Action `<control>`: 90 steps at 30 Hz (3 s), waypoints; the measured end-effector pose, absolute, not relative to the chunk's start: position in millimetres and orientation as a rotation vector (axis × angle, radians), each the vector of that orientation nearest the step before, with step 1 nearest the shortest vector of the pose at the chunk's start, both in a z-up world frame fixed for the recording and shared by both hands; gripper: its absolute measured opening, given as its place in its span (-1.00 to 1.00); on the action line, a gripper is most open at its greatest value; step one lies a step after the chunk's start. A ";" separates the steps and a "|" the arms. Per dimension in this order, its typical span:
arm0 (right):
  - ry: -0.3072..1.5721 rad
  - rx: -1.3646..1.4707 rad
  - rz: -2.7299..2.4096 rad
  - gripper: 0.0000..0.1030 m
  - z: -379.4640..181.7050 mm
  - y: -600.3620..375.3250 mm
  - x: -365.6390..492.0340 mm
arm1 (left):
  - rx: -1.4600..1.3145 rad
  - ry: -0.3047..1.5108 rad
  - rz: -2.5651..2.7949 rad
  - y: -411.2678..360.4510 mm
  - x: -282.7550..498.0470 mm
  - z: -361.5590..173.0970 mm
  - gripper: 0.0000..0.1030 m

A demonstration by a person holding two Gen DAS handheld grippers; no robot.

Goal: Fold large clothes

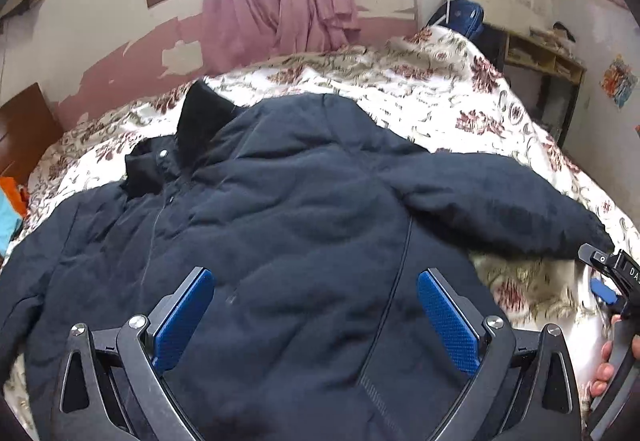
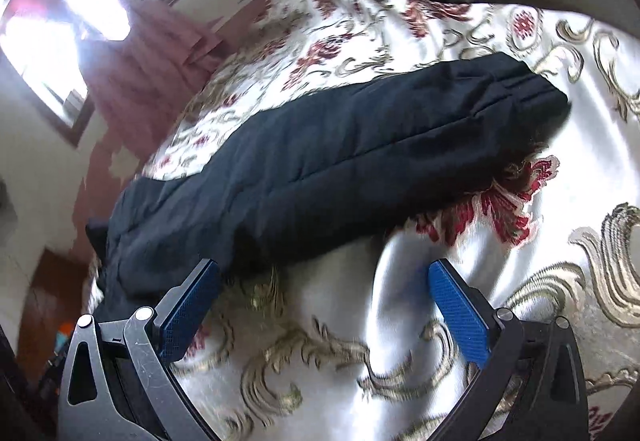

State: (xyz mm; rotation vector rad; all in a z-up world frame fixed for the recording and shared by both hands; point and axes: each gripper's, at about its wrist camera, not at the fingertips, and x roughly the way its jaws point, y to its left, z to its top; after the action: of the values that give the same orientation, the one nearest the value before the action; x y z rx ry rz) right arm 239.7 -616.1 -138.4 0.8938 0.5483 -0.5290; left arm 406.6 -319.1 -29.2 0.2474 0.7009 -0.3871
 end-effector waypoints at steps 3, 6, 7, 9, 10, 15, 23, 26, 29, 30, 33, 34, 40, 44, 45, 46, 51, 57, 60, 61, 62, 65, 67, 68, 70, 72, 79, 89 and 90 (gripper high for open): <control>0.528 0.954 -0.570 0.98 -140.2 -627.3 243.3 | 0.276 0.694 -0.392 -332.5 414.1 -41.0 0.99; 0.522 0.985 -0.629 0.98 -146.4 -637.9 248.0 | 0.281 0.760 -0.399 -335.1 422.7 -59.4 0.99; 0.528 0.967 -0.645 0.98 -149.5 -640.5 252.9 | 0.273 0.793 -0.407 -333.5 424.9 -69.2 0.99; 0.531 0.923 -0.656 0.98 -152.3 -641.1 258.8 | 0.248 0.801 -0.420 -328.2 425.0 -75.6 0.99; 0.526 0.898 -0.667 0.93 -153.4 -641.1 261.4 | 0.226 0.795 -0.428 -324.7 424.5 -76.9 0.99; 0.431 0.986 -0.716 -0.04 -157.0 -661.7 252.7 | 0.237 0.764 -0.424 -327.5 419.3 -83.8 1.00; 0.375 0.928 -0.730 -0.85 -118.0 -675.7 256.8 | 0.148 0.773 -0.475 -316.9 425.4 -83.7 1.00; 0.335 0.753 -0.713 -0.87 -67.5 -652.7 266.1 | 0.055 0.791 -0.521 -302.1 430.5 -77.2 0.99; 0.291 0.547 -0.657 -0.87 -7.4 -612.3 287.2 | -0.076 0.823 -0.531 -269.1 430.6 -60.1 0.99; 0.281 0.478 -0.632 -0.87 10.3 -595.7 296.6 | -0.101 0.825 -0.539 -259.8 429.8 -55.9 0.99; 0.269 0.278 -0.553 -0.87 53.0 -539.3 326.6 | -0.147 0.828 -0.534 -211.9 423.5 -34.5 0.99; 0.270 0.216 -0.520 -0.87 62.9 -517.3 338.7 | -0.140 0.817 -0.520 -196.3 422.0 -28.3 0.99; 0.294 -0.045 -0.304 -0.87 84.5 -388.3 391.8 | -0.108 0.788 -0.351 -92.1 418.1 -19.1 0.99; 0.394 -0.198 -0.160 -0.87 65.9 -302.7 423.2 | -0.189 0.768 -0.239 -25.7 422.3 -26.3 0.99; 0.413 -0.236 -0.132 -0.87 57.7 -283.2 419.2 | -0.220 0.761 -0.222 -12.7 422.8 -27.7 0.99; 0.447 -0.302 -0.095 -0.87 45.2 -258.9 425.9 | -0.254 0.753 -0.205 -0.4 423.5 -30.4 0.99; 0.593 -0.558 0.022 -0.87 -16.0 -167.1 430.3 | -0.393 0.756 -0.122 50.0 441.5 -44.2 0.99; 0.815 -0.654 0.156 -0.24 -79.6 -128.6 417.3 | -0.543 0.749 -0.220 73.1 457.6 -70.3 0.99; 0.807 -0.631 0.170 0.04 -76.9 -128.5 391.5 | -0.636 0.735 -0.325 74.7 462.1 -82.7 0.99; 0.808 -0.600 0.182 0.12 -72.7 -130.8 381.4 | -0.655 0.732 -0.354 72.9 463.7 -85.3 0.99; 0.811 -0.574 0.189 0.14 -67.3 -136.4 372.5 | -0.666 0.731 -0.386 68.4 466.5 -87.8 0.99; 0.807 -0.520 0.189 0.14 -52.6 -155.8 345.6 | -0.625 0.727 -0.414 54.5 470.1 -88.3 0.97; 0.786 -0.509 0.164 0.14 -44.2 -164.5 327.8 | -0.577 0.733 -0.440 41.9 471.6 -87.1 0.97; 0.779 -0.501 0.150 0.14 -39.8 -179.6 322.8 | -0.560 0.738 -0.453 37.2 472.9 -85.8 0.94; 0.762 -0.477 0.119 0.14 -31.3 -197.5 306.3 | -0.524 0.755 -0.489 24.0 475.0 -84.2 0.74; 0.753 -0.455 0.097 0.14 -26.0 -214.6 305.0 | -0.472 0.791 -0.486 13.4 477.6 -83.8 0.71; 0.739 -0.367 0.027 0.14 -20.4 -265.2 312.8 | -0.485 0.958 -0.495 -9.9 502.3 -113.6 -0.11; 0.636 -0.270 -0.109 0.14 -11.8 -306.7 349.3 | -0.551 0.698 -0.320 2.7 487.8 -87.8 -0.93; 0.611 -0.252 -0.115 0.14 -6.9 -309.9 349.7 | -0.485 0.650 -0.272 1.3 480.7 -75.0 -0.93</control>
State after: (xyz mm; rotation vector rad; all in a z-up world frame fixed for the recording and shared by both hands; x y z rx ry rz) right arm 349.7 -309.9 -6.9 -0.2524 0.6108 -0.1153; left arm 480.7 1.3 -75.0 -0.4849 0.6504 -0.2717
